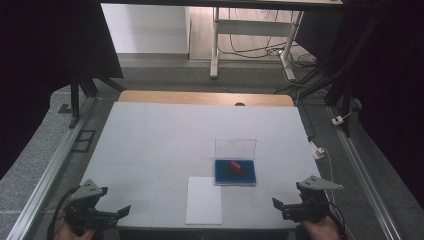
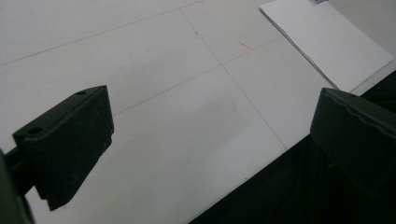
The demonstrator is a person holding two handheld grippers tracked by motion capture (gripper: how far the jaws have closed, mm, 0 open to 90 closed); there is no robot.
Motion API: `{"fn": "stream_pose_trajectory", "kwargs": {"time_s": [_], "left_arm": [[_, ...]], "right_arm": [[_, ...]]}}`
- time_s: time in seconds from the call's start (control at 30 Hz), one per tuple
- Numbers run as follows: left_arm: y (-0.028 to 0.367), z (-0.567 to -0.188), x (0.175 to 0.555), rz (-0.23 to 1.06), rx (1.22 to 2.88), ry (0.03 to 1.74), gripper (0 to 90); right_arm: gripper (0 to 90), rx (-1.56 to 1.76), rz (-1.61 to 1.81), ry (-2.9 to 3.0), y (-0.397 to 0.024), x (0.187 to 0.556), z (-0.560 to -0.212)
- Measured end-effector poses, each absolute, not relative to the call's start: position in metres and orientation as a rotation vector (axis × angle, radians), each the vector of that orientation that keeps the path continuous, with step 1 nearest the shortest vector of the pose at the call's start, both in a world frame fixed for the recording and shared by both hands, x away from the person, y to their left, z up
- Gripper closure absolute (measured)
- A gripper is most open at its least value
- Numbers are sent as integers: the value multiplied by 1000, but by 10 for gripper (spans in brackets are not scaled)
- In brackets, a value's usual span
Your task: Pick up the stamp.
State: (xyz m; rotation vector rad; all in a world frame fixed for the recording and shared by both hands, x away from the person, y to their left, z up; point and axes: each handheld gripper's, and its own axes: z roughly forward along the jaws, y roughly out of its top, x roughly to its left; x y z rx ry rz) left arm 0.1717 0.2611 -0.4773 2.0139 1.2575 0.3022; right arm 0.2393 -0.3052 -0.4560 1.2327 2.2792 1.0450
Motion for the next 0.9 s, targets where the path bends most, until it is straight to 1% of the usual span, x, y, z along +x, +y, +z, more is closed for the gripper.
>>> {"fn": "stream_pose_trajectory", "kwargs": {"time_s": [0.9], "left_arm": [[262, -478, 172, 283, 2028, 1231, 4]], "right_arm": [[10, 1188, 1039, 2315, -302, 238, -455]]}}
